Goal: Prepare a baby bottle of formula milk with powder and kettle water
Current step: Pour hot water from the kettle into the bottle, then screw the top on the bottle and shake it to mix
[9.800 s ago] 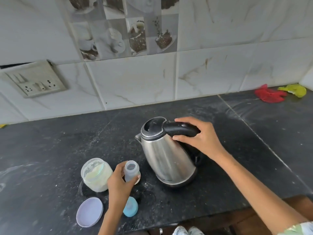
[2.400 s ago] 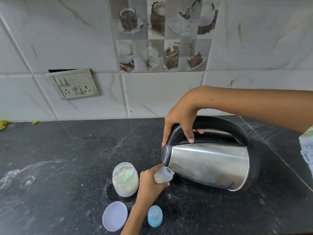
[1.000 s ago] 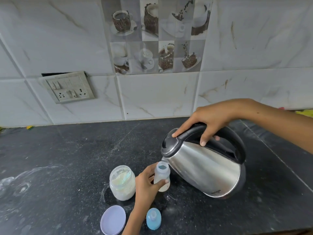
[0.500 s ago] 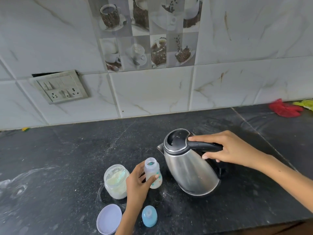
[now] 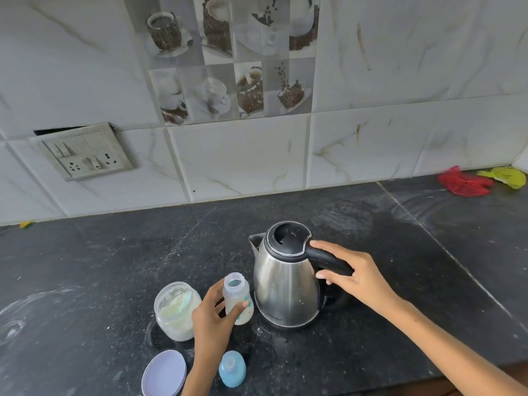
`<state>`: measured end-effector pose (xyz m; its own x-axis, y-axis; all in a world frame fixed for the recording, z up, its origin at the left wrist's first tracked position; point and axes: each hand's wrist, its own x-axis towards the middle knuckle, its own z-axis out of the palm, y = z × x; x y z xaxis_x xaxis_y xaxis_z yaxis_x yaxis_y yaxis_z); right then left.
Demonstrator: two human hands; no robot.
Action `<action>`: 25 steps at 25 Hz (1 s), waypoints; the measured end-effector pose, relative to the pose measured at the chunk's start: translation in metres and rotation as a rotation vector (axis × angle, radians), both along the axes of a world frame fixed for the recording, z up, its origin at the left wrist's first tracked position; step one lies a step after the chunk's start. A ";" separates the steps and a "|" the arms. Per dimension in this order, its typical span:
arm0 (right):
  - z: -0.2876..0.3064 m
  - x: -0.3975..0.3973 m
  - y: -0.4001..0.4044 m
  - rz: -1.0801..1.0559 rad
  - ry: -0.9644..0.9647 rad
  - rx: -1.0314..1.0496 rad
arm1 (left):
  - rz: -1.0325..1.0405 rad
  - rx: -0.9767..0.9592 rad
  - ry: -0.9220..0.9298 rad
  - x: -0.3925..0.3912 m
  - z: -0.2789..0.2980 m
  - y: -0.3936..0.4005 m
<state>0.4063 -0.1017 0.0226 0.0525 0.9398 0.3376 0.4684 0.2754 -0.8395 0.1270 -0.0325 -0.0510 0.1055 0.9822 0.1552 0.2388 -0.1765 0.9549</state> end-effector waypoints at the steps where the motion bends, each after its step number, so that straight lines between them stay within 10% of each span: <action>1: -0.002 0.001 0.000 0.004 0.011 -0.008 | 0.009 0.003 -0.003 0.000 0.000 -0.002; 7: 0.005 0.004 -0.004 -0.221 -0.726 0.068 | 0.064 0.029 0.009 0.001 0.005 -0.015; 12: 0.002 -0.064 -0.026 -0.336 -0.520 0.624 | 0.105 0.041 0.033 -0.009 0.010 -0.024; 18: -0.087 -0.148 -0.025 0.067 -0.490 0.116 | 0.074 0.054 0.045 -0.031 0.007 -0.028; 25: -0.124 -0.180 -0.029 -0.002 -0.488 -0.117 | -0.003 0.042 0.013 -0.043 -0.016 -0.020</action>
<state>0.2263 -0.1305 -0.1011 -0.0837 0.9729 0.2155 0.8148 0.1913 -0.5472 0.0838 -0.0528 -0.0667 0.1112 0.9745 0.1947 0.2508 -0.2170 0.9434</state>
